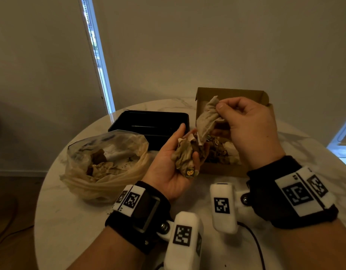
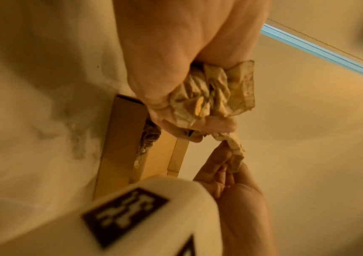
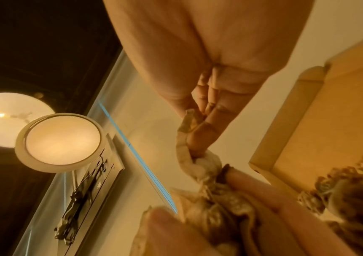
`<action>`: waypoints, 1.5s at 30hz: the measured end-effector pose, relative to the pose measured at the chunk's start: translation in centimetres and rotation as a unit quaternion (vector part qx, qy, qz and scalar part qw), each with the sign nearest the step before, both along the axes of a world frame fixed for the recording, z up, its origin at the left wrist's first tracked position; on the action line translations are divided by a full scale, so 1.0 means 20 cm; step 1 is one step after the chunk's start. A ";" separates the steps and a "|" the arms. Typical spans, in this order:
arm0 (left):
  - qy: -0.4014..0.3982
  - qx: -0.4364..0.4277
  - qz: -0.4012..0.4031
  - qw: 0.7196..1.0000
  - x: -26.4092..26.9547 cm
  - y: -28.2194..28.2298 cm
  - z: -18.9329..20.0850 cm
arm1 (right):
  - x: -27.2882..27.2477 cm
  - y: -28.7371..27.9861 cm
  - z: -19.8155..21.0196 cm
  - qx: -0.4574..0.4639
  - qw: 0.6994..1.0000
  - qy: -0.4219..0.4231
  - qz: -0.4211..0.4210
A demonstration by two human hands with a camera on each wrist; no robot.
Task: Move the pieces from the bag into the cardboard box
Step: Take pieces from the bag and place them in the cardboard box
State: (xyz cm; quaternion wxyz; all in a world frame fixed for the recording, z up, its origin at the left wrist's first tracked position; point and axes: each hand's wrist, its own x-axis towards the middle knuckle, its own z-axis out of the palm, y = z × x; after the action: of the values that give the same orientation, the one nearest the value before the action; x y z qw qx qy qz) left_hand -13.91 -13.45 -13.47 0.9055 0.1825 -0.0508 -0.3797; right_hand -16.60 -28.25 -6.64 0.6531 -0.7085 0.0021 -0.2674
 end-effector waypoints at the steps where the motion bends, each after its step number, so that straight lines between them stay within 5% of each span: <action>1: -0.016 0.006 -0.003 1.000 0.00 0.00 0.00 | 0.01 0.00 -0.01 0.013 1.000 0.021 0.012; 11: -0.078 0.085 -0.022 0.993 -0.02 -0.02 0.00 | 0.02 -0.05 0.00 0.086 0.990 0.087 0.070; 16: -0.053 0.059 0.038 0.996 -0.01 -0.02 0.00 | -0.01 -0.06 -0.02 -0.021 0.975 0.176 0.136; 18: -0.051 0.066 0.065 0.994 -0.01 -0.03 0.00 | -0.01 -0.04 -0.03 0.002 0.975 0.162 0.154; 21: -0.036 0.062 0.071 0.995 -0.01 -0.03 -0.01 | 0.01 -0.04 -0.04 0.041 0.985 0.110 0.126; 25: -0.029 0.053 0.073 0.996 -0.01 -0.04 -0.01 | 0.02 -0.02 -0.06 -0.023 0.981 0.135 0.137; 32: -0.024 0.069 0.058 0.996 -0.02 -0.03 0.01 | 0.03 -0.25 -0.02 -0.091 0.987 0.129 -0.013; 36: -0.025 0.090 0.085 0.992 -0.02 -0.03 0.01 | 0.03 -0.49 -0.05 -0.160 0.955 0.235 -0.084; 41: -0.017 0.089 0.084 0.992 -0.01 -0.03 0.01 | 0.07 -0.56 -0.03 -0.378 0.843 0.357 -0.139; 45: -0.015 0.091 0.069 0.993 -0.02 -0.02 0.02 | 0.11 -0.53 0.00 -0.439 0.790 0.409 -0.122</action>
State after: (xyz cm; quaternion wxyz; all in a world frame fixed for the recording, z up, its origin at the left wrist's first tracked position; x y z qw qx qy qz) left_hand -14.22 -13.91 -13.12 0.9082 0.2732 -0.0169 -0.3165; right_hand -14.38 -38.76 -6.73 0.1715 -0.9561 0.2375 -0.0018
